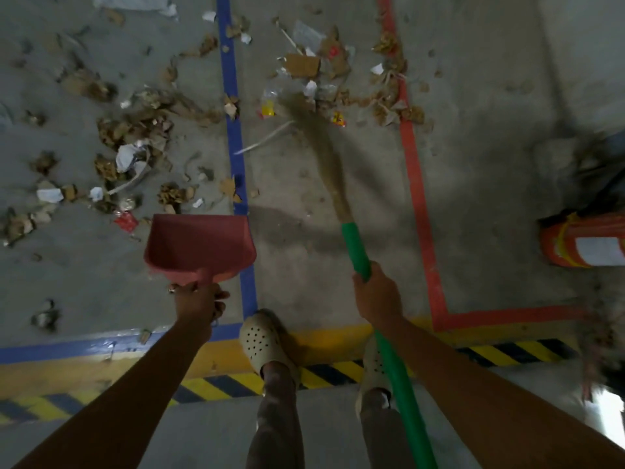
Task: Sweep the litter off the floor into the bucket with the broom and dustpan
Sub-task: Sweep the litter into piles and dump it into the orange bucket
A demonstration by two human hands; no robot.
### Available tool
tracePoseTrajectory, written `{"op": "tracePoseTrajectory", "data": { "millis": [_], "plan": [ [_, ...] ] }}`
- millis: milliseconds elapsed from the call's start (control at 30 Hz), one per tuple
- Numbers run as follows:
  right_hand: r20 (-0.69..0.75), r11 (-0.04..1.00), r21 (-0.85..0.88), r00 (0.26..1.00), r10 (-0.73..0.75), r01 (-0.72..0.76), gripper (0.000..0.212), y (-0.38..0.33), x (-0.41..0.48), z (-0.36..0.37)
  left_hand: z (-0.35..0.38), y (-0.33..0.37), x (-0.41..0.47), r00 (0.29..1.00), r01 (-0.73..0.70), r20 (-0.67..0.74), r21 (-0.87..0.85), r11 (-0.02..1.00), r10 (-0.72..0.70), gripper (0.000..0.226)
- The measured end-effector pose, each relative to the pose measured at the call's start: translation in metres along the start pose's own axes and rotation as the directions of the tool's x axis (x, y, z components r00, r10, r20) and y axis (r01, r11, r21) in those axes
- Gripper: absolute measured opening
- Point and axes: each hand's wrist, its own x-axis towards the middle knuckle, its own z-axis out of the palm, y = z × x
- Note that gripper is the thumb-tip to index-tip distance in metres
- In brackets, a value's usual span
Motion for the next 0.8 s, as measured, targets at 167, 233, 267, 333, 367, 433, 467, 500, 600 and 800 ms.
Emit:
{"op": "tracePoseTrajectory", "data": {
  "millis": [167,233,267,333,367,433,467,500,600,800],
  "plan": [
    [0.098,0.932,0.087,0.934,0.344,-0.352,0.038,0.033,-0.01,0.011,0.001,-0.004,0.003,0.998,0.053,0.034,-0.008,0.999,-0.052,0.026],
    [0.18,0.947,-0.006,0.931,0.318,-0.322,0.035,0.03,-0.026,0.028,0.0,-0.009,0.004,0.997,0.064,0.034,-0.021,0.998,-0.063,0.028],
    [0.222,0.963,-0.063,0.937,0.271,-0.264,0.033,0.024,-0.035,0.038,-0.001,-0.011,0.004,0.997,0.07,0.033,-0.025,0.997,-0.069,0.03],
    [0.321,0.982,-0.132,0.931,0.172,-0.136,0.032,0.007,-0.049,0.055,-0.006,-0.016,0.004,0.996,0.083,0.031,-0.031,0.996,-0.082,0.029],
    [0.363,0.986,-0.145,0.923,0.126,-0.077,0.032,-0.003,-0.053,0.062,-0.01,-0.018,0.004,0.996,0.085,0.025,-0.034,0.996,-0.084,0.029],
    [0.396,0.989,-0.149,0.917,0.041,0.02,0.032,-0.023,-0.057,0.069,-0.02,-0.019,0.005,0.997,0.078,0.005,-0.046,0.996,-0.078,0.027],
    [0.383,0.988,-0.143,0.924,-0.005,0.065,0.032,-0.033,-0.059,0.07,-0.026,-0.019,0.006,0.997,0.073,-0.008,-0.057,0.996,-0.074,0.027],
    [0.357,0.985,-0.138,0.933,-0.049,0.105,0.032,-0.042,-0.06,0.07,-0.032,-0.018,0.007,0.997,0.066,-0.023,-0.071,0.995,-0.068,0.03],
    [0.256,0.972,-0.135,0.954,-0.153,0.192,0.039,-0.063,-0.056,0.064,-0.047,-0.013,0.012,0.997,0.035,-0.065,-0.125,0.992,-0.044,0.04],
    [0.053,0.994,-0.018,0.993,-0.109,0.11,0.04,-0.079,-0.032,0.038,-0.063,0.006,0.023,0.997,0.041,-0.055,-0.133,0.99,-0.049,0.026]
  ]
}}
